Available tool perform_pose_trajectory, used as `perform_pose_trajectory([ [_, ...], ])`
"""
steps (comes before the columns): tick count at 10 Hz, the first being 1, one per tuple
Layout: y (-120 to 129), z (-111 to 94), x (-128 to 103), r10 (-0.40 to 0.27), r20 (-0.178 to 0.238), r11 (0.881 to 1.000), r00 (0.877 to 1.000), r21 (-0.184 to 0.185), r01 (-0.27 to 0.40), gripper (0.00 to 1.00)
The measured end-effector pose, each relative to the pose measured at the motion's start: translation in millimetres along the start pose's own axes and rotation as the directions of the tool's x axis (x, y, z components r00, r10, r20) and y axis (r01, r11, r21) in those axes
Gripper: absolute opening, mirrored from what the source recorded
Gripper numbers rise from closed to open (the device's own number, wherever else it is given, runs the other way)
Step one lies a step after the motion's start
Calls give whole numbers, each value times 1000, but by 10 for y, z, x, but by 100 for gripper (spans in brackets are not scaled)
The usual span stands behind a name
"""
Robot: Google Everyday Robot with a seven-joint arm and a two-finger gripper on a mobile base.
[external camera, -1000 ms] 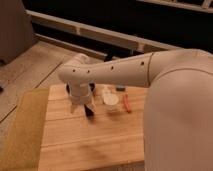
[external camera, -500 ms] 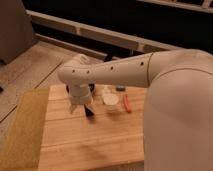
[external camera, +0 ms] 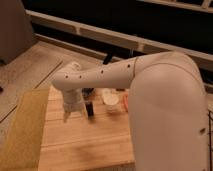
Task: Knock the eraser over
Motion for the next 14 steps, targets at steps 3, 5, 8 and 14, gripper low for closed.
perform_pose_trajectory([
  [3, -34, 248, -117, -60, -73, 998, 996, -10, 60, 65],
  [5, -158, 429, -325, -110, -120, 994, 987, -34, 107, 65],
  [8, -430, 497, -871, -184, -20, 982, 983, -58, 182, 65],
  [14, -478, 91, -1424, -329, 235, 938, 915, -27, 345, 65],
])
